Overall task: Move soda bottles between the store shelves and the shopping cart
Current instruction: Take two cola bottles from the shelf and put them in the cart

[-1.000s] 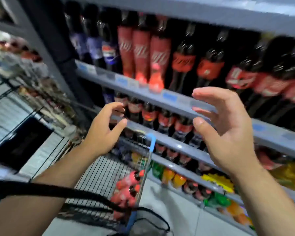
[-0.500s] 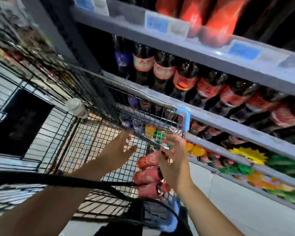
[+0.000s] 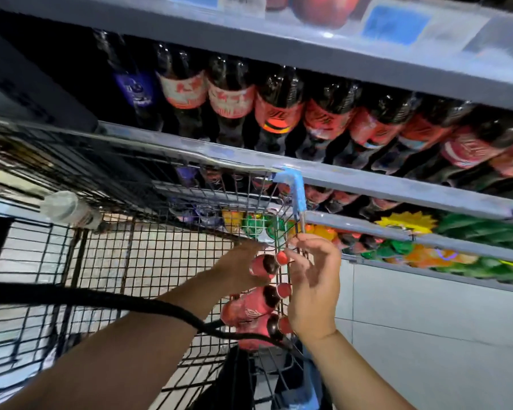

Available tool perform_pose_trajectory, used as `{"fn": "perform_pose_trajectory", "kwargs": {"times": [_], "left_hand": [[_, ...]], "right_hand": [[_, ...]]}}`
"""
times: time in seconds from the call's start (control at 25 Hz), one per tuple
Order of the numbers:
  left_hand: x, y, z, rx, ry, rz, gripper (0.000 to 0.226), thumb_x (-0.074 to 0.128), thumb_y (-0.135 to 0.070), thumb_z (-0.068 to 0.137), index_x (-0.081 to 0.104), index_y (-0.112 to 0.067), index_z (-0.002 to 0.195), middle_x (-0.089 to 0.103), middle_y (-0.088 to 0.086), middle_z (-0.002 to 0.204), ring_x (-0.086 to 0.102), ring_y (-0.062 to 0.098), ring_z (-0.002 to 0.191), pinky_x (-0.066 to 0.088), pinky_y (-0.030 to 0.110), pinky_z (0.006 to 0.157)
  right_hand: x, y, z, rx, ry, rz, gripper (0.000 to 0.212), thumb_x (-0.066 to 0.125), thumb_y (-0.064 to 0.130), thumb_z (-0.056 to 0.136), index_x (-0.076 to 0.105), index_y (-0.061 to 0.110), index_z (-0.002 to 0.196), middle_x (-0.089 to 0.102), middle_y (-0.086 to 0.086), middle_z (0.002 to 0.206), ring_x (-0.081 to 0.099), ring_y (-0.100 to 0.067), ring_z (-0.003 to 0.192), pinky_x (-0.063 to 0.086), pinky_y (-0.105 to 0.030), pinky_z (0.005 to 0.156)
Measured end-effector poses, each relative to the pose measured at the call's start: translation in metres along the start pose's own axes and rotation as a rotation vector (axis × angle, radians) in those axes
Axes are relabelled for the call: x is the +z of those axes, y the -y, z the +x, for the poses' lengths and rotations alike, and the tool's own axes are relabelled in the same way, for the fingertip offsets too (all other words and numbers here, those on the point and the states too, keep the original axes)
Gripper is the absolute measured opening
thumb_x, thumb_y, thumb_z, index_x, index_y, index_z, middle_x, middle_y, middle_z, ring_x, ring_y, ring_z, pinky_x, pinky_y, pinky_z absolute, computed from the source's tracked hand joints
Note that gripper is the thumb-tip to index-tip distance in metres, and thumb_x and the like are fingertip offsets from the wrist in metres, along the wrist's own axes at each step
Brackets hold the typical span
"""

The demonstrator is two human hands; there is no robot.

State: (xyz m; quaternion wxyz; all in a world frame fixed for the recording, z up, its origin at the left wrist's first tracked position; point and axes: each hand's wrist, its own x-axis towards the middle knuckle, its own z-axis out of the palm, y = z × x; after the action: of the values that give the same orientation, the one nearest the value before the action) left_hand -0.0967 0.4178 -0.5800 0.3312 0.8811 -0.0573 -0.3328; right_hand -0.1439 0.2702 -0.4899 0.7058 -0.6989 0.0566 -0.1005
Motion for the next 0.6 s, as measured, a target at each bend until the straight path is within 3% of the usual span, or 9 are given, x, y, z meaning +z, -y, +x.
{"fn": "perform_pose_trajectory", "kwargs": {"times": [0.08,0.16,0.28,0.36,0.48,0.6], "left_hand": [[0.009,-0.006,0.010,0.014,0.045,0.014,0.071,0.078,-0.034,0.084,0.045,-0.029,0.147,0.054,-0.001,0.141,0.056,0.018,0.121,0.049,0.031,0.099],[0.016,-0.011,0.016,0.024,0.023,0.044,0.055,0.071,-0.024,0.089,0.052,-0.027,0.140,0.061,0.000,0.133,0.060,0.019,0.114,0.050,0.030,0.093],[0.024,-0.017,0.017,0.036,-0.046,0.130,0.044,0.060,-0.016,0.096,0.052,-0.025,0.138,0.060,0.002,0.134,0.059,0.024,0.122,0.048,0.036,0.101],[0.027,-0.014,0.013,0.042,-0.070,0.062,0.046,0.058,-0.011,0.096,0.051,-0.028,0.138,0.059,0.000,0.134,0.059,0.021,0.120,0.047,0.036,0.102],[0.024,-0.002,-0.001,0.029,-0.173,-0.099,0.025,0.062,-0.025,0.095,0.058,-0.040,0.114,0.061,-0.014,0.111,0.063,0.011,0.099,0.052,0.030,0.081],[0.009,0.010,-0.027,0.028,-0.378,-0.262,0.029,0.069,-0.030,0.091,0.056,-0.049,0.109,0.059,-0.026,0.105,0.061,-0.002,0.092,0.046,0.013,0.064]], "right_hand": [[0.002,0.000,0.000,-0.017,0.020,-0.030,0.032,0.059,0.055,0.094,0.055,0.033,0.117,0.054,-0.014,0.121,0.059,-0.035,0.113,0.056,-0.043,0.093],[0.003,0.000,-0.001,-0.081,0.068,-0.086,0.030,0.059,0.046,0.097,0.054,0.026,0.119,0.052,-0.010,0.122,0.059,-0.035,0.112,0.057,-0.046,0.090],[0.003,-0.005,-0.003,-0.096,0.097,-0.143,0.028,0.060,0.023,0.091,0.054,0.011,0.116,0.053,-0.008,0.121,0.058,-0.034,0.114,0.056,-0.052,0.089],[0.004,-0.005,-0.005,-0.092,0.076,-0.121,0.028,0.056,0.015,0.087,0.054,0.014,0.115,0.053,-0.006,0.121,0.059,-0.030,0.113,0.056,-0.046,0.090],[0.003,-0.004,-0.004,-0.074,0.043,-0.089,0.030,0.055,0.013,0.085,0.054,0.018,0.115,0.054,-0.007,0.122,0.060,-0.027,0.114,0.055,-0.035,0.091],[0.001,-0.007,-0.006,-0.072,0.058,-0.108,0.034,0.057,0.015,0.084,0.052,0.017,0.118,0.052,0.002,0.125,0.058,-0.023,0.117,0.054,-0.034,0.096]]}}
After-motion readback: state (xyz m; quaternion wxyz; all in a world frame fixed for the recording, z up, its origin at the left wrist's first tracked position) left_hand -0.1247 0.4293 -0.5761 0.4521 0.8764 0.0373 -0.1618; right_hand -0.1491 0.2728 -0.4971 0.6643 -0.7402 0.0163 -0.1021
